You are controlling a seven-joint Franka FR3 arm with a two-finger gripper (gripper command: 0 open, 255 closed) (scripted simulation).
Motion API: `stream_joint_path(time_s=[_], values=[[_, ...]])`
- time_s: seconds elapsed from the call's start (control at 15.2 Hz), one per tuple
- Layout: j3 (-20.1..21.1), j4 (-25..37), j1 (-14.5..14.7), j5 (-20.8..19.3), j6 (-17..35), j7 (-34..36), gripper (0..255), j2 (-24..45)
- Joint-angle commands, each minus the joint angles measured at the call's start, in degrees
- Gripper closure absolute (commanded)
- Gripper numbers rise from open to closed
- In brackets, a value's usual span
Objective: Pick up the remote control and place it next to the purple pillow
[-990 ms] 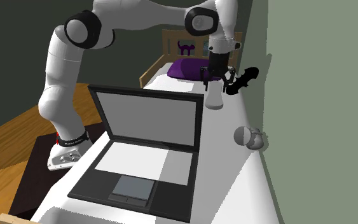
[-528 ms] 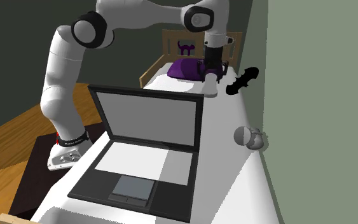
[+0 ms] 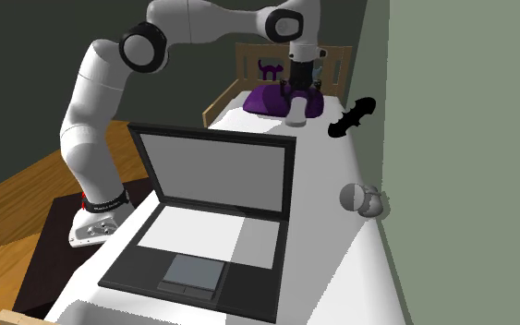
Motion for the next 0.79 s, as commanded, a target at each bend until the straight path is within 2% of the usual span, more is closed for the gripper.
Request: stream_joint_path(time_s=[0.0, 0.2, 0.4, 0.73], values=[[0.66, 4.03, 0.65, 0.43, -1.73, 2.12, 255, 2.19], [1.73, 10.86, 1.55, 1.14, -4.41, 5.44, 255, 6.19], [2.99, 21.66, 1.42, 2.2, -8.82, 8.95, 255, 12.29], [2.59, 12.33, 3.41, 1.55, -2.69, 8.34, 255, 9.33]])
